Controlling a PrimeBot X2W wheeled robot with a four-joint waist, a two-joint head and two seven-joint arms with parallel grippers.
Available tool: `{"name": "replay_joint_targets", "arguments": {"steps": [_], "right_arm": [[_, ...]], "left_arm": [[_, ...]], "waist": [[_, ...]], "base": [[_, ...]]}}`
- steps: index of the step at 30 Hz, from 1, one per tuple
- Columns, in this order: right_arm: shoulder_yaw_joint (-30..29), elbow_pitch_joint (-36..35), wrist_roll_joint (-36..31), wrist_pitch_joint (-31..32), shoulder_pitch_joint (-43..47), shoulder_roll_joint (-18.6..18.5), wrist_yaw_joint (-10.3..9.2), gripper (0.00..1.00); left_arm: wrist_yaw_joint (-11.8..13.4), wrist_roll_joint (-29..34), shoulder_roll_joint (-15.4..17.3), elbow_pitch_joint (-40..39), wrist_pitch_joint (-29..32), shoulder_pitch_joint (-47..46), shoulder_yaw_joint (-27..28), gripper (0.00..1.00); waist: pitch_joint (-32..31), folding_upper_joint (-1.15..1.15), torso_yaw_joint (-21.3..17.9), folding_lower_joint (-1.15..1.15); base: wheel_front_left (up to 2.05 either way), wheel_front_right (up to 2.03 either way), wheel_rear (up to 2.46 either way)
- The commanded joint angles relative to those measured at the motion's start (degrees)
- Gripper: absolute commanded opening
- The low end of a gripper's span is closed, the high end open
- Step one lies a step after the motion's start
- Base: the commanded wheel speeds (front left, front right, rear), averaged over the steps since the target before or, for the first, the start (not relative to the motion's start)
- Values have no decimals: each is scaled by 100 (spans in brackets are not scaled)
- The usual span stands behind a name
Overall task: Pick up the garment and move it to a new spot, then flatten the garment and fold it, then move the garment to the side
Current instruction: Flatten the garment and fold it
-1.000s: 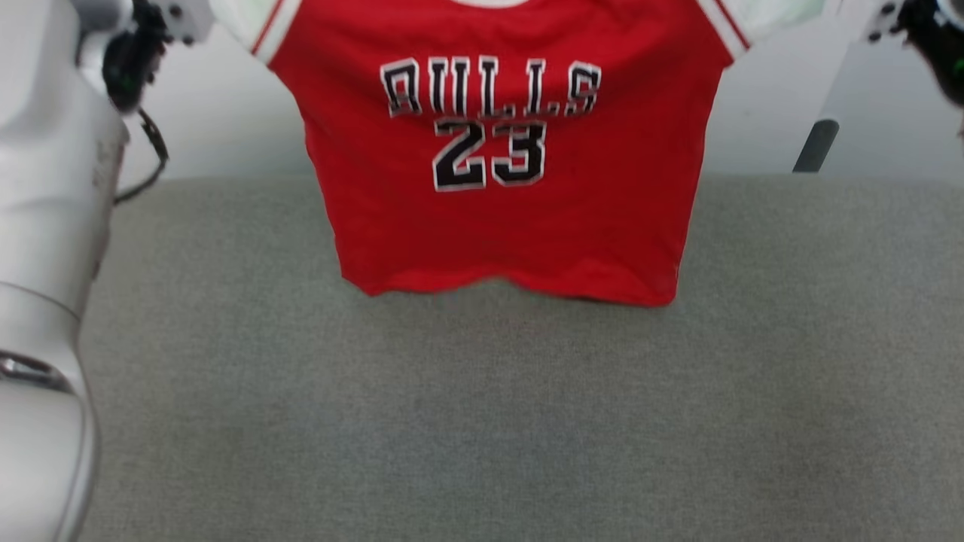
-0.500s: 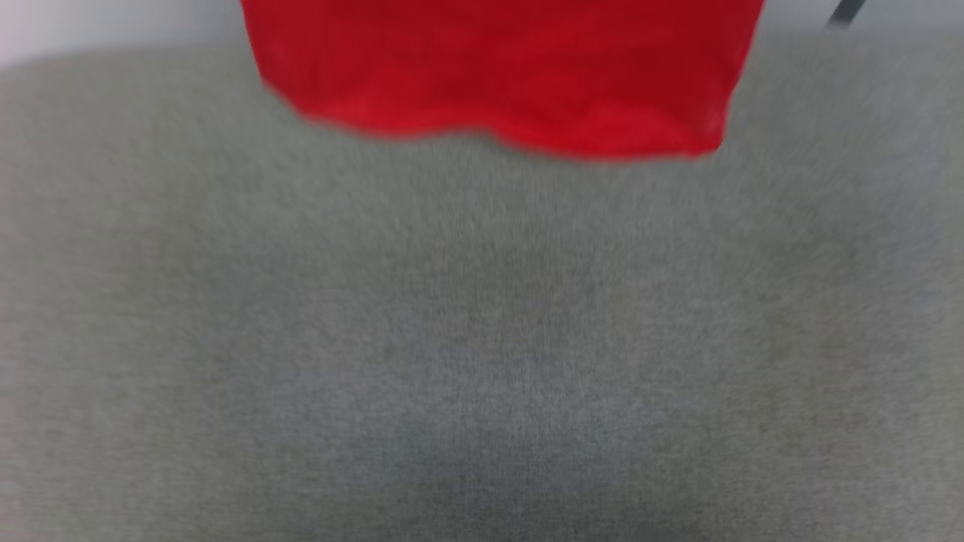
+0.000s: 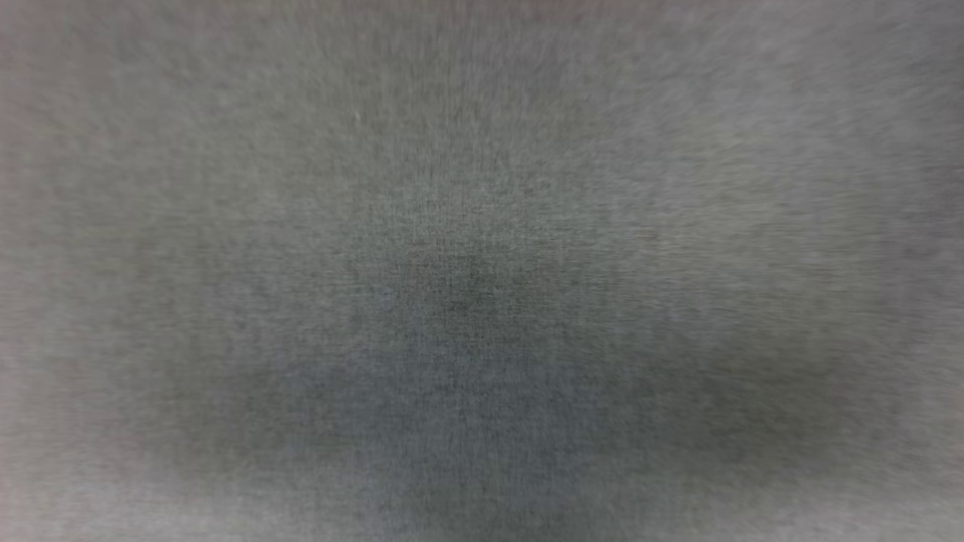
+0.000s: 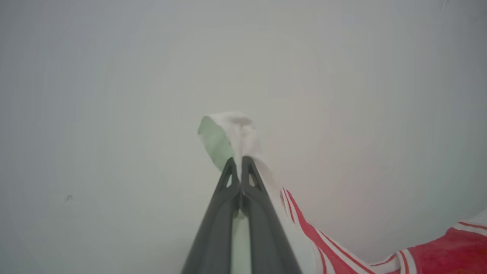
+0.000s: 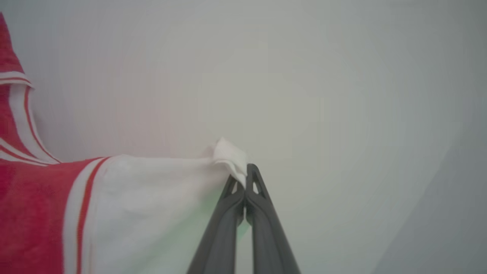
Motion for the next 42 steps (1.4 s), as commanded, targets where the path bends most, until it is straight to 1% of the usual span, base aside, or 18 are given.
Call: {"name": "replay_joint_targets", "arguments": {"steps": [1,5,8,10,13,15,19,21,22,25,31,34,36,39,42], "right_arm": [[-140,-10,-101,0,185,110,-3,0],[-266,94,-259,-2,416,349,-3,0],[-201,276,-207,-2,597,497,-3,0],[-91,389,-167,-2,676,533,-3,0],[-35,546,40,-3,752,548,-3,0],[72,509,166,-4,830,554,-3,0],[352,305,558,-3,1119,478,-3,0],[513,191,895,-3,1290,439,-3,0],[626,154,1023,-4,1413,414,-3,0],[954,-83,1524,-3,1792,279,-3,0],[1538,-807,2382,-3,2866,-205,-3,0],[1726,-1290,2782,-4,3510,-510,-3,0],[1756,-1596,2960,-4,4013,-731,-3,0],[1694,-1987,3205,-3,4785,-1011,-3,0],[1549,-2272,3348,-3,5532,-1247,-3,0]], "left_arm": [[58,120,-5,-123,5,262,139,0],[92,298,-88,-273,3,661,450,0],[37,459,-145,-232,3,999,605,0],[14,587,-206,-198,3,1187,664,0],[-32,740,-310,-157,2,1448,768,0],[-89,699,-374,-143,1,1604,938,0],[-237,811,-384,-4,2,1947,1018,0],[-301,938,-315,48,2,2123,966,0],[-328,893,-325,128,2,2260,973,0],[-423,902,-262,282,2,2585,895,0],[-501,743,-198,248,3,3605,650,0],[-508,549,-143,-85,3,4250,402,0],[-508,443,-9,-355,3,4722,257,0],[-506,227,115,-814,4,5434,134,0],[-507,66,276,-1303,3,6184,141,0]], "waist": [[1187,0,322,0],[1345,0,375,0],[1385,0,389,0],[1362,0,399,0],[1250,0,422,0],[1127,0,421,0],[760,0,397,0],[536,0,358,0],[411,0,326,0],[29,0,247,0],[-786,0,183,0],[-1184,0,180,0],[-1446,0,187,0],[-1799,0,210,0],[-2105,0,218,0]], "base": [[0,0,0],[0,0,0],[0,0,0],[0,0,0],[0,0,0],[0,0,0],[0,0,0],[0,0,0],[0,0,0],[0,0,0],[0,0,0],[0,0,0],[0,0,0],[0,0,0],[0,0,0]]}}
